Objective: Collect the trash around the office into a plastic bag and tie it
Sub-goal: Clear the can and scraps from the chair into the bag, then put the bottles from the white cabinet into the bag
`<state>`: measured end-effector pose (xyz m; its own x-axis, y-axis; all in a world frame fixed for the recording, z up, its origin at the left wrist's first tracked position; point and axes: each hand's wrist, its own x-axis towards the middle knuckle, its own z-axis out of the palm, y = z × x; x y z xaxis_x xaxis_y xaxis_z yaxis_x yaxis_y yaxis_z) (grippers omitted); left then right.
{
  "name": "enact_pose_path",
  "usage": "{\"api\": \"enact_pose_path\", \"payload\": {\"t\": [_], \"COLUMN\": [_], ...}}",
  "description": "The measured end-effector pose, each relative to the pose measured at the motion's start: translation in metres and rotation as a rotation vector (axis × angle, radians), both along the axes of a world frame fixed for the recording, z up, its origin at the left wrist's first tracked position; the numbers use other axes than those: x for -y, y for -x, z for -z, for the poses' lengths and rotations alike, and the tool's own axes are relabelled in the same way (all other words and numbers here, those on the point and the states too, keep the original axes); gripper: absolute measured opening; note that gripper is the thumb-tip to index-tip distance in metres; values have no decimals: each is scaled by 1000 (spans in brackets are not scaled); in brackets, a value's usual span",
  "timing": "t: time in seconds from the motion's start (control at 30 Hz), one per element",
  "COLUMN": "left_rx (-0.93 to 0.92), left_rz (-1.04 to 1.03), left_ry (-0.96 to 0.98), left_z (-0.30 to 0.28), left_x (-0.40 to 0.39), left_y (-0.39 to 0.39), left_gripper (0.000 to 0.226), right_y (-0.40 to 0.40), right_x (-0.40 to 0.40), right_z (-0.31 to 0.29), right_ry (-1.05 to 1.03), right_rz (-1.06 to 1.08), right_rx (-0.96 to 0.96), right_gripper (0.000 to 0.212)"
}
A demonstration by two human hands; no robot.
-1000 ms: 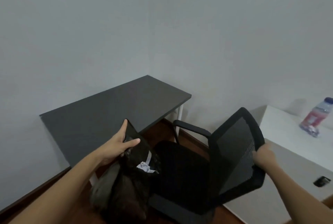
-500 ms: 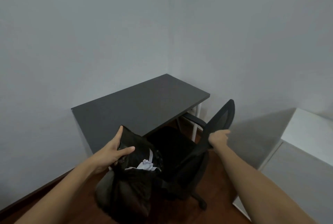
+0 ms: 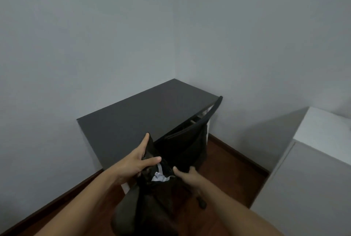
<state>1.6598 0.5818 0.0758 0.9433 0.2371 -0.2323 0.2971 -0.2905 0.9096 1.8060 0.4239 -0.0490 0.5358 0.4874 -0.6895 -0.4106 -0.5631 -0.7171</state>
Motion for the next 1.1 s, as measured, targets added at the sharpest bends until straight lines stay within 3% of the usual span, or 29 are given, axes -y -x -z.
{"api": "enact_pose_path", "payload": {"t": [0.13, 0.27, 0.33, 0.47, 0.6, 0.7, 0.8, 0.97, 1.1], "left_rx": [41, 45, 58, 95, 143, 227, 303, 389, 417], "left_rz": [135, 203, 206, 210, 231, 239, 254, 295, 405], "left_ry": [41, 44, 84, 239, 229, 242, 294, 315, 320], "left_z": [-9, -17, -26, -45, -63, -85, -104, -139, -161], "left_x": [31, 67, 80, 120, 183, 229, 272, 329, 358], "left_y": [-16, -40, -54, -102, -163, -214, -288, -394, -469], "left_gripper": [127, 110, 113, 125, 125, 128, 102, 81, 89], "right_y": [29, 23, 2, -58, -133, -181, -222, -283, -321], "right_x": [2, 40, 67, 145, 239, 303, 365, 437, 480], "right_z": [31, 17, 12, -7, -42, -83, -128, -190, -215], "right_ry": [56, 253, 329, 341, 362, 207, 134, 105, 126], "right_rz": [-33, -143, -148, -61, 7, 167, 368, 599, 758], "right_rx": [-9, 136, 185, 337, 465, 539, 703, 1044, 1266], "right_gripper": [139, 76, 57, 60, 63, 26, 16, 9, 16]}}
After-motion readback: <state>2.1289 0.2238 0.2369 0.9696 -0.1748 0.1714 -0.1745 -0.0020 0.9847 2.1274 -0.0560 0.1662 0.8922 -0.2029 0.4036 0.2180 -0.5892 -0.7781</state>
